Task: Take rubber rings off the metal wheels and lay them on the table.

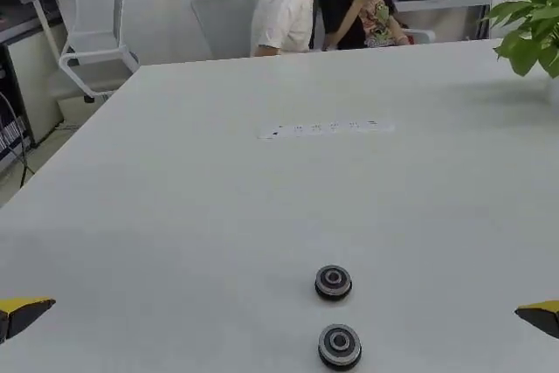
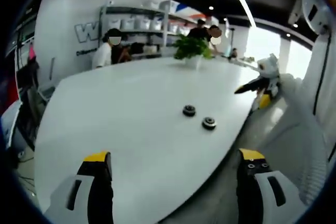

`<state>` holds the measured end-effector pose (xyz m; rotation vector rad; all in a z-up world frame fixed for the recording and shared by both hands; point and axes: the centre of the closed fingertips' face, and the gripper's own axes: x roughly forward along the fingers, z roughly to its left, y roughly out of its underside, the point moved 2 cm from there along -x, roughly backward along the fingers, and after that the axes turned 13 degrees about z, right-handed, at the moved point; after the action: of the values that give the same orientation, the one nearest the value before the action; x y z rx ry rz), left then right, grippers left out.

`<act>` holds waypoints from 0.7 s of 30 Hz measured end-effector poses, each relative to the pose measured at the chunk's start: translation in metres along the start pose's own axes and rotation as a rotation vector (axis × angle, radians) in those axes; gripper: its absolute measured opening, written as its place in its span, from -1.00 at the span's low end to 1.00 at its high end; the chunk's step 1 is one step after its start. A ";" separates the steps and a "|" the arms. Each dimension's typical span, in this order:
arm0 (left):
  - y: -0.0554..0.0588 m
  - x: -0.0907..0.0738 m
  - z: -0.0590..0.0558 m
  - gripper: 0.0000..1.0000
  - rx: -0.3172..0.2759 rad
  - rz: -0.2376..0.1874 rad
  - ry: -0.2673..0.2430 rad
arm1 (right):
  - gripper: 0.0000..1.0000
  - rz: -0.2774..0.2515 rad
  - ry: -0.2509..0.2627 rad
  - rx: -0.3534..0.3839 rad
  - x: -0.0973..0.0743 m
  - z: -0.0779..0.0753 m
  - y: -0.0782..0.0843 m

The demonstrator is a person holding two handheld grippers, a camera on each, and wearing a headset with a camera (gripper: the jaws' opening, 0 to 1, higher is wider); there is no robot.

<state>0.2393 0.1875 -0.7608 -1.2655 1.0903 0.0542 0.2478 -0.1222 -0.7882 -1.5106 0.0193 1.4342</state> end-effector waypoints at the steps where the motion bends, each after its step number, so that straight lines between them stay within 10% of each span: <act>1: -0.001 0.000 0.000 1.00 0.002 -0.001 0.000 | 0.98 0.000 0.000 -0.002 0.000 0.000 0.000; 21: 0.000 0.002 -0.002 1.00 0.026 0.029 0.005 | 0.98 0.008 -0.002 -0.006 0.001 -0.001 0.002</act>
<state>0.2391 0.1848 -0.7621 -1.2271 1.1109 0.0589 0.2477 -0.1231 -0.7901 -1.5152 0.0202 1.4432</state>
